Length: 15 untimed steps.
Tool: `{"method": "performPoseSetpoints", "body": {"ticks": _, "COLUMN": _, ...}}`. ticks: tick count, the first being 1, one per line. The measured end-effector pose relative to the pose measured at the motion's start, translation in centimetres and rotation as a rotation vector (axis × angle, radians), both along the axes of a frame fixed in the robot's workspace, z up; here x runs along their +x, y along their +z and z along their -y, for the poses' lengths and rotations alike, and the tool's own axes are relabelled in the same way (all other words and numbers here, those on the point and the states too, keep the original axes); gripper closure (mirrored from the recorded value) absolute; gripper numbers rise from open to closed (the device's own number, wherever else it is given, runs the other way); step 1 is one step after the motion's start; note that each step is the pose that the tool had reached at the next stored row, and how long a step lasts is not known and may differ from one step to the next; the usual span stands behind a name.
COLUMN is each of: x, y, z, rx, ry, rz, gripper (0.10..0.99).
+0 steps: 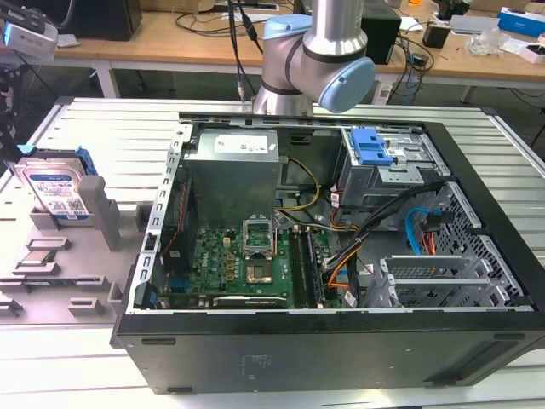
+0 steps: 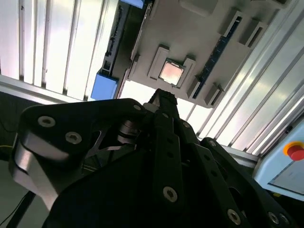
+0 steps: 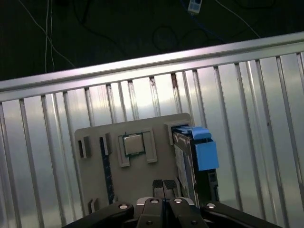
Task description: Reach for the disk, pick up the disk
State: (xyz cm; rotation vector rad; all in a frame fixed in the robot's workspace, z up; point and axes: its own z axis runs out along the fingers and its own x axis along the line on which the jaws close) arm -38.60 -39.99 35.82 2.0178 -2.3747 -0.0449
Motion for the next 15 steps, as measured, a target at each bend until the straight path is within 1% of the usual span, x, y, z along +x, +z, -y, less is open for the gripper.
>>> {"method": "performPoseSetpoints", "body": {"ticks": 1, "x": 0.0, "y": 0.0, "z": 0.0, "rx": 0.0, "ry": 0.036, "rz": 0.0, "gripper": 0.98}}
{"method": "performPoseSetpoints", "body": {"ticks": 2, "x": 0.0, "y": 0.0, "z": 0.0, "rx": 0.0, "ry": 0.059, "rz": 0.0, "gripper": 0.98}}
{"method": "performPoseSetpoints", "body": {"ticks": 7, "x": 0.0, "y": 0.0, "z": 0.0, "rx": 0.0, "ry": 0.059, "rz": -0.0001, "gripper": 0.973}}
{"method": "performPoseSetpoints", "body": {"ticks": 9, "x": 0.0, "y": 0.0, "z": 0.0, "rx": 0.0, "ry": 0.059, "rz": -0.0001, "gripper": 0.851}}
{"method": "performPoseSetpoints", "body": {"ticks": 11, "x": 0.0, "y": 0.0, "z": 0.0, "rx": 0.0, "ry": 0.059, "rz": -0.0001, "gripper": 0.851}}
{"method": "performPoseSetpoints", "body": {"ticks": 14, "x": 0.0, "y": 0.0, "z": 0.0, "rx": 0.0, "ry": 0.059, "rz": -0.0001, "gripper": 0.667}}
{"method": "performPoseSetpoints", "body": {"ticks": 15, "x": 0.0, "y": 0.0, "z": 0.0, "rx": 0.0, "ry": 0.059, "rz": 0.0, "gripper": 0.667}}
